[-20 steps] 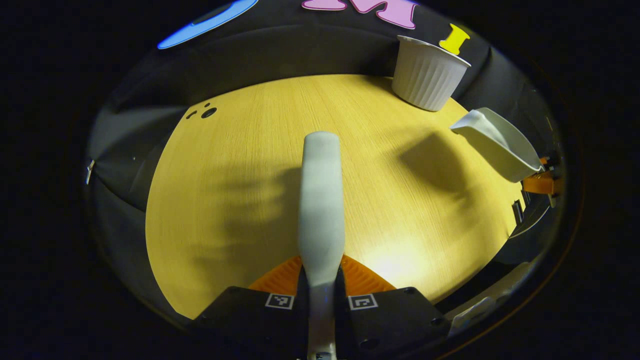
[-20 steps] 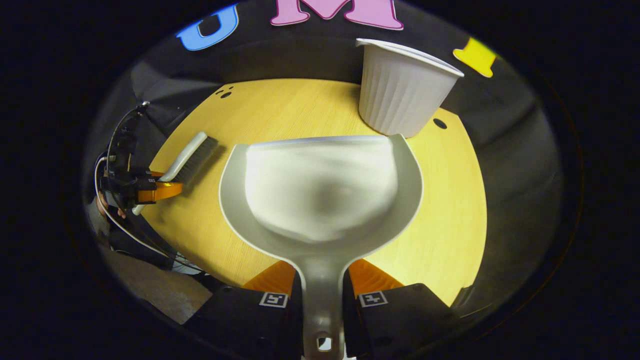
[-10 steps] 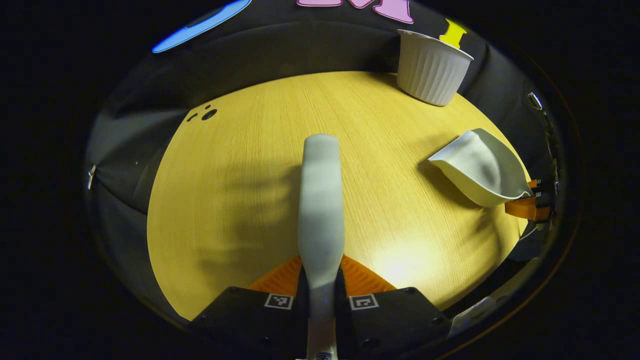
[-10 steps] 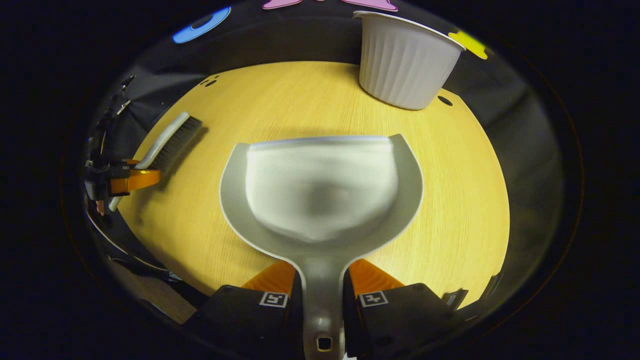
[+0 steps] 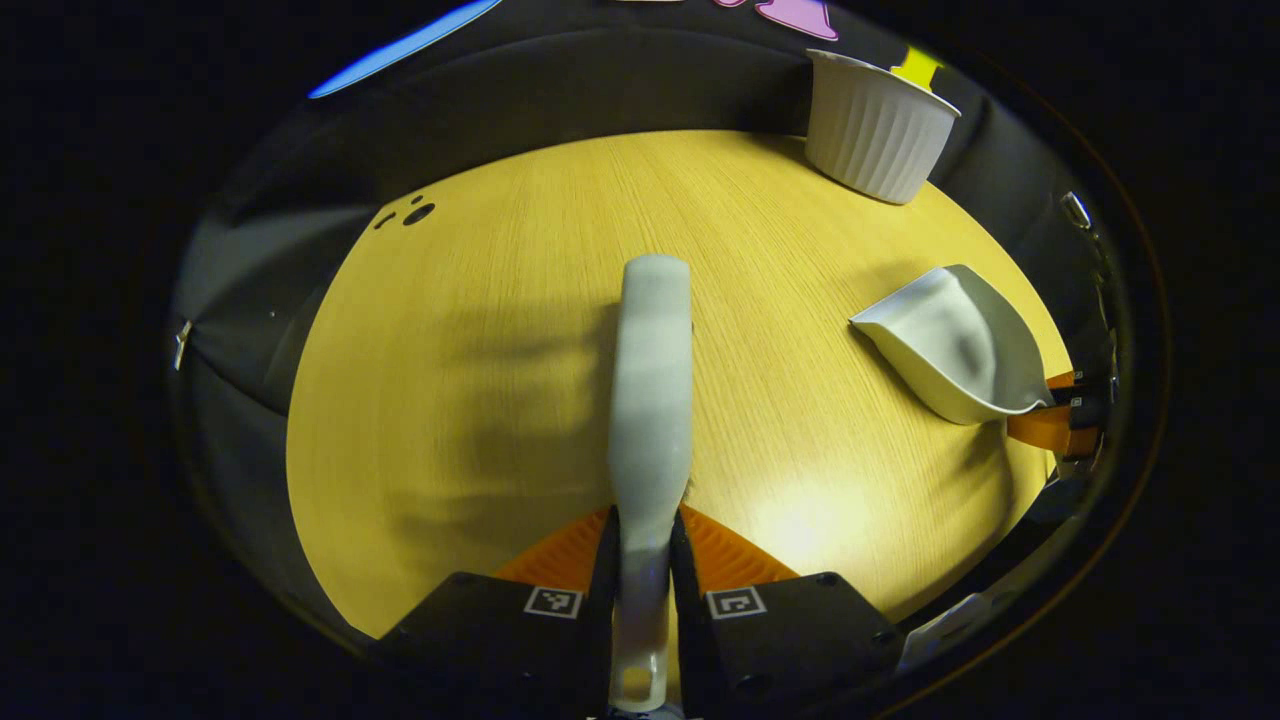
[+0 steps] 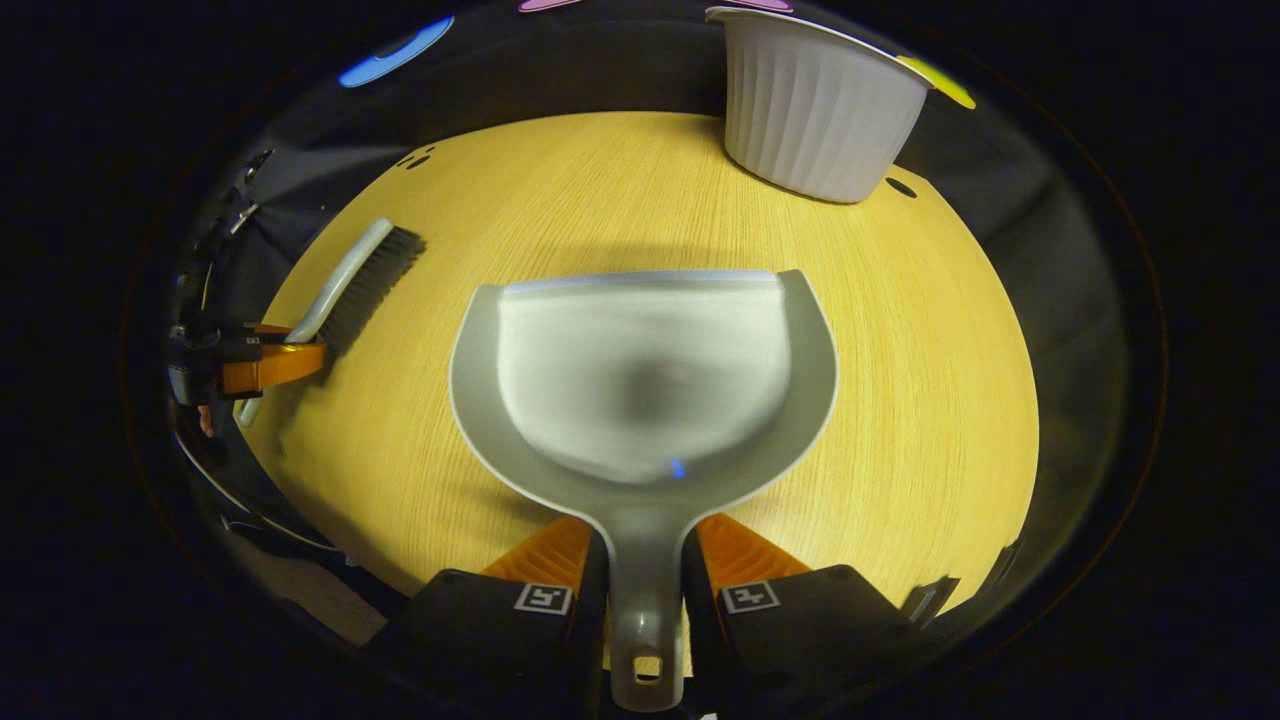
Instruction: Pick up the small broom and dustpan from the desktop, sweep the trash into the dustpan with the broom, and then empty the trash into the garbage bin.
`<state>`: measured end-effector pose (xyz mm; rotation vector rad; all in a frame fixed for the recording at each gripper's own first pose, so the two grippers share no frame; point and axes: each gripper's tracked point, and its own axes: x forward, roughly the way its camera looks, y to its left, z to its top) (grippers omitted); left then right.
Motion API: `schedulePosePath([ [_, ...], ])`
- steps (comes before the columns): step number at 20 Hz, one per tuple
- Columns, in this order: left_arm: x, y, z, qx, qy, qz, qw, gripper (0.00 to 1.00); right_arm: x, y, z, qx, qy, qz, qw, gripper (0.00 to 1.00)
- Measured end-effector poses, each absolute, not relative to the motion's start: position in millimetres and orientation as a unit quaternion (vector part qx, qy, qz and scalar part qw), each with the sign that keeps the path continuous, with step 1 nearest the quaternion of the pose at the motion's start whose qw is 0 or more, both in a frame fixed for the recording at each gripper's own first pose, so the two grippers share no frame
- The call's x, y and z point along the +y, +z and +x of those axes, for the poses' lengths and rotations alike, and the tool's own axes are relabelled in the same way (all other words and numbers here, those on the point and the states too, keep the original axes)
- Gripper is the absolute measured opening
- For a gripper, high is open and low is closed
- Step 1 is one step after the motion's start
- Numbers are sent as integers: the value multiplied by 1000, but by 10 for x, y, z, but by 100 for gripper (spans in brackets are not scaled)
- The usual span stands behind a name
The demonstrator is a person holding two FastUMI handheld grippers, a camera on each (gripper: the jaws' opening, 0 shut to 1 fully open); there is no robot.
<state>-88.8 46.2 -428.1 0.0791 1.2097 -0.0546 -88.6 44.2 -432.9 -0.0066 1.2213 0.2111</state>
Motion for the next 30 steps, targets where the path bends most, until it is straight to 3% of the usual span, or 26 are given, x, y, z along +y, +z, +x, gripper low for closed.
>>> schedulePosePath([
  [1, 458, -4274, -913, 572, -24, 40, 819, 34, 444, -4318, -899, 576, 100, 0, 812, 40],
  [6, 448, -4144, -985, 564, -16, 46, 824, 28, 443, -4182, -899, 571, 112, 5, 813, 43],
  [7, 444, -4096, -1006, 561, -15, 49, 826, 36, 437, -4122, -917, 567, 114, 6, 816, 35],
  [8, 438, -4028, -1028, 556, -15, 54, 829, 34, 430, -4049, -923, 560, 116, 8, 820, 44],
  [9, 438, -3950, -1038, 549, -14, 58, 833, 35, 421, -3926, -920, 550, 118, 12, 827, 35],
  [10, 453, -3872, -1052, 543, -12, 61, 838, 36, 408, -3789, -916, 539, 120, 17, 834, 44],
  [12, 447, -3668, -1052, 522, -7, 62, 851, 36, 442, -3486, -878, 509, 133, 29, 850, 44],
  [19, 276, -2470, -515, 360, -5, 23, 933, 36, 735, -2305, -437, 339, 198, 60, 918, 43],
  [23, 147, -1764, -303, 262, -16, 14, 965, 36, 754, -1774, -257, 272, 197, 14, 942, 43],
  [30, 1, -955, -136, 153, -35, 25, 987, 35, 792, -780, -127, 164, 176, 3, 971, 43],
])
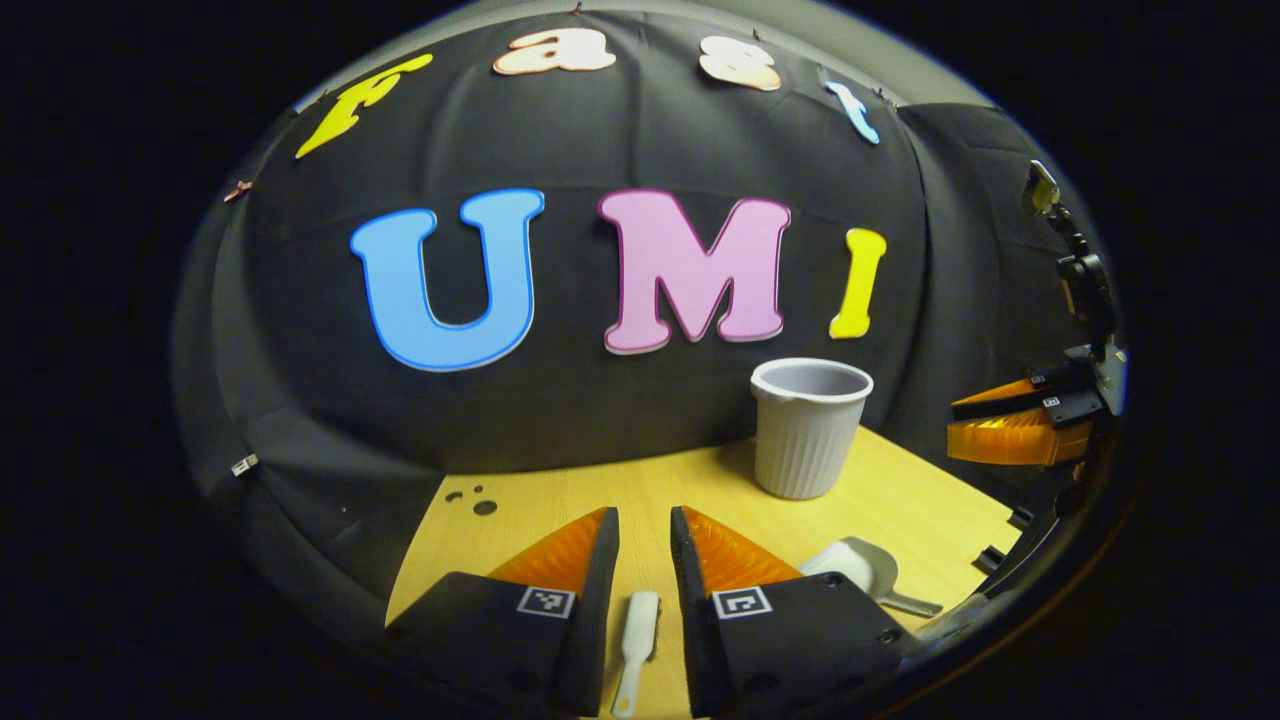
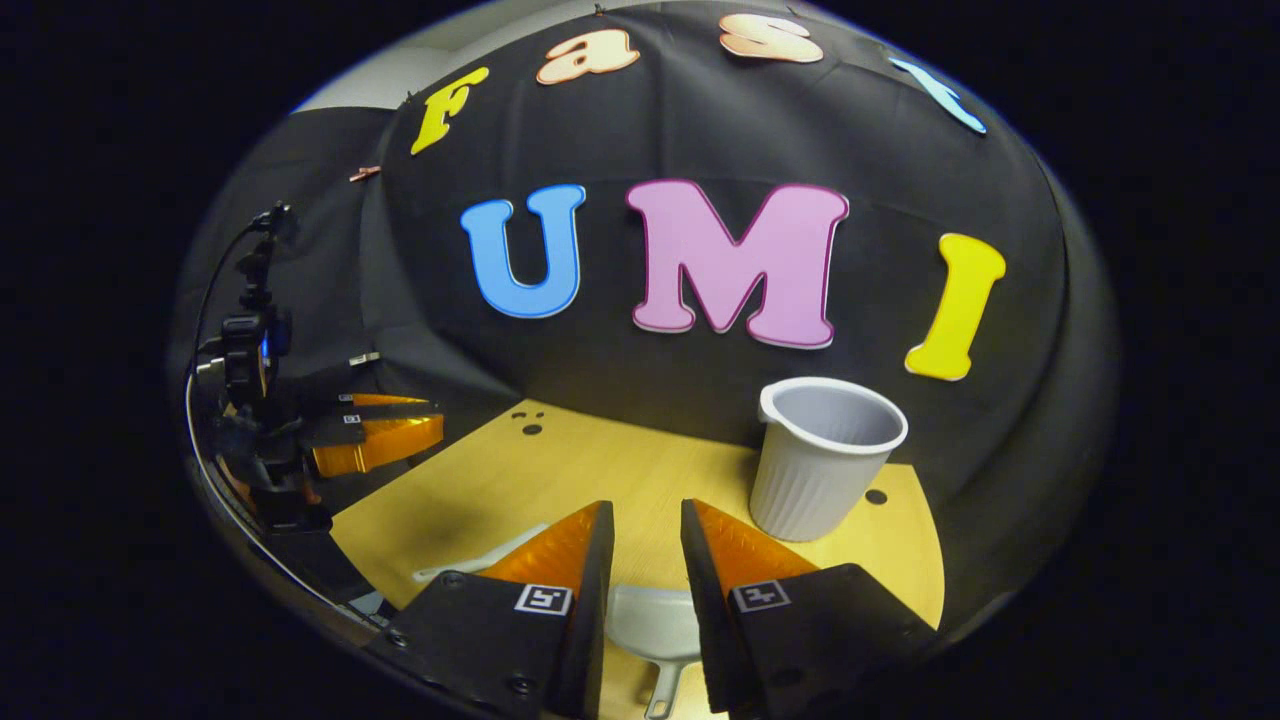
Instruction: Pick up the small broom and dustpan from the desktop, sweep the trash into the dustpan with the broom, and then empty the trash into the garbage bin.
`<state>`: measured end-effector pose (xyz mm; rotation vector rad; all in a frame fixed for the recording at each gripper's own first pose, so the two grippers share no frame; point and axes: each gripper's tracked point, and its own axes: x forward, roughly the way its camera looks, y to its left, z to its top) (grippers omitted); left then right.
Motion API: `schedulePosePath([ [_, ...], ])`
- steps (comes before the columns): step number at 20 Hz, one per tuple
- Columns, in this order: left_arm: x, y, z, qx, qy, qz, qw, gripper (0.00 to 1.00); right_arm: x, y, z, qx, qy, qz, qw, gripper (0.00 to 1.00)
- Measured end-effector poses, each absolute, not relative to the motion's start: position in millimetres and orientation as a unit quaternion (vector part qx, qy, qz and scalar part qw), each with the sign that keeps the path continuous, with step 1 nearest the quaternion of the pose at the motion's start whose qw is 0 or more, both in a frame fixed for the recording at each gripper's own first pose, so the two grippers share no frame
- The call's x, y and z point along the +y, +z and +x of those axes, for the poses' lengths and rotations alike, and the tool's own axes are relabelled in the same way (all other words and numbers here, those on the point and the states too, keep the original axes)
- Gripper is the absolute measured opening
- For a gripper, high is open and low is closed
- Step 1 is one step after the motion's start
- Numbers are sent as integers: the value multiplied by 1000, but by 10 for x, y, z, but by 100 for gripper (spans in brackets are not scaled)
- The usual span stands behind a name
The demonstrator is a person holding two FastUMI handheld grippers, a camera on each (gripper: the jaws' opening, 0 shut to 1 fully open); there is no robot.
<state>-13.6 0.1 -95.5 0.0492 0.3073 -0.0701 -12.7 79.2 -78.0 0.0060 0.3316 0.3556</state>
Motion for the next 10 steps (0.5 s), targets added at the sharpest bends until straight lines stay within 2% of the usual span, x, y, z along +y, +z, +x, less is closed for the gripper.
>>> schedulePosePath([
  [1, -31, -865, -143, 138, -37, 22, 989, 38, 780, -697, -106, 155, 170, 5, 973, 43],
  [2, -45, -835, -141, 129, -42, 18, 991, 36, 769, -649, -101, 148, 165, 9, 975, 43],
  [5, -94, -835, -170, 131, -51, 8, 990, 38, 721, -616, -100, 141, 150, 12, 978, 43],
  [6, -112, -850, -171, 133, -53, 5, 990, 34, 701, -607, -100, 140, 147, 13, 979, 43],
  [7, -131, -848, -183, 135, -55, 2, 989, 38, 689, -593, -104, 139, 144, 14, 980, 43],
  [10, -122, -832, -177, 133, -55, 3, 990, 36, 642, -591, -126, 138, 135, 17, 981, 43],
])
